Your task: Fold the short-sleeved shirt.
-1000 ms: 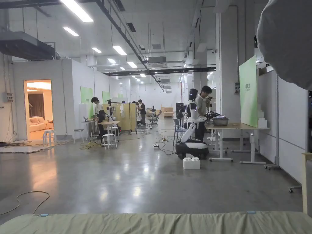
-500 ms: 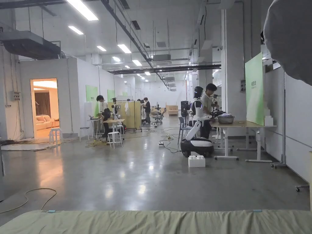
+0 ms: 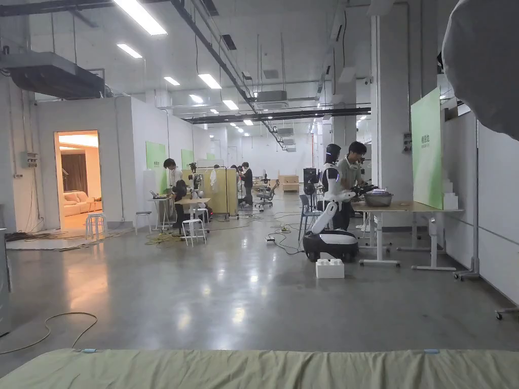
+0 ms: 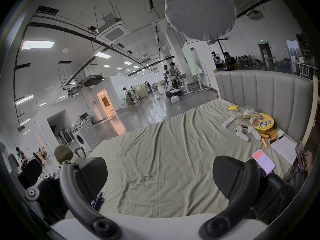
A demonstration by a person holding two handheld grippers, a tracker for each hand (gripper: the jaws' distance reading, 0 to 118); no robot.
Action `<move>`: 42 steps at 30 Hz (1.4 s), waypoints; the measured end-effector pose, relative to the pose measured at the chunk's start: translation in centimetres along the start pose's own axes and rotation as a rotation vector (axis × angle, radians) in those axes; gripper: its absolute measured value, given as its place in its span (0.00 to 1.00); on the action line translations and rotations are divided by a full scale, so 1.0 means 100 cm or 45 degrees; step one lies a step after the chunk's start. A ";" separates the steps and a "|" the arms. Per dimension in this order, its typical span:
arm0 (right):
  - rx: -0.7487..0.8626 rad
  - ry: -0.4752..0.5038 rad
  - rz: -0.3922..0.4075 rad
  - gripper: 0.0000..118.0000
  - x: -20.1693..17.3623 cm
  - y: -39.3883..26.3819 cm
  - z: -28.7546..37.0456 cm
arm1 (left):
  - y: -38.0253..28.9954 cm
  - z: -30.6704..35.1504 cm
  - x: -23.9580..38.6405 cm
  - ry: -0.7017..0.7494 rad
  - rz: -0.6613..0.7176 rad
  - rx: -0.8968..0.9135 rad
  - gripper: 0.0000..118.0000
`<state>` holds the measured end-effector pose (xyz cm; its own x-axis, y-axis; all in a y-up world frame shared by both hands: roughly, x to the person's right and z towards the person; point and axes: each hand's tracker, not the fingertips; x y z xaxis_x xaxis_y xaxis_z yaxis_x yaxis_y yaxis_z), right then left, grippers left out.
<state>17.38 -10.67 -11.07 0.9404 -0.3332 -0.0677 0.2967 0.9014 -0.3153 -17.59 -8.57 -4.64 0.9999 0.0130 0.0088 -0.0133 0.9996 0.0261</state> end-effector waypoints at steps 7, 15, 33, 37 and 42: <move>-0.012 -0.070 0.094 1.00 -0.005 -0.002 -0.003 | -0.002 0.003 -0.002 -0.046 0.012 0.033 1.00; 0.034 -0.168 0.246 1.00 -0.011 -0.009 -0.006 | -0.004 0.002 -0.002 -0.010 0.002 0.014 1.00; 0.034 -0.198 0.238 1.00 -0.011 -0.009 -0.004 | -0.005 0.004 -0.001 -0.001 -0.002 0.024 1.00; 0.225 0.029 0.429 1.00 0.000 -0.016 -0.005 | -0.004 0.004 0.001 -0.004 -0.012 0.025 1.00; 0.338 -0.005 0.429 1.00 0.006 -0.018 0.003 | -0.002 0.003 0.004 0.034 -0.073 0.012 1.00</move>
<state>17.50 -12.40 -10.24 0.9926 -0.0073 -0.1212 0.0047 0.9998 -0.0216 -17.22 -8.73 -4.36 0.9989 -0.0434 -0.0193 0.0440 0.9984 0.0348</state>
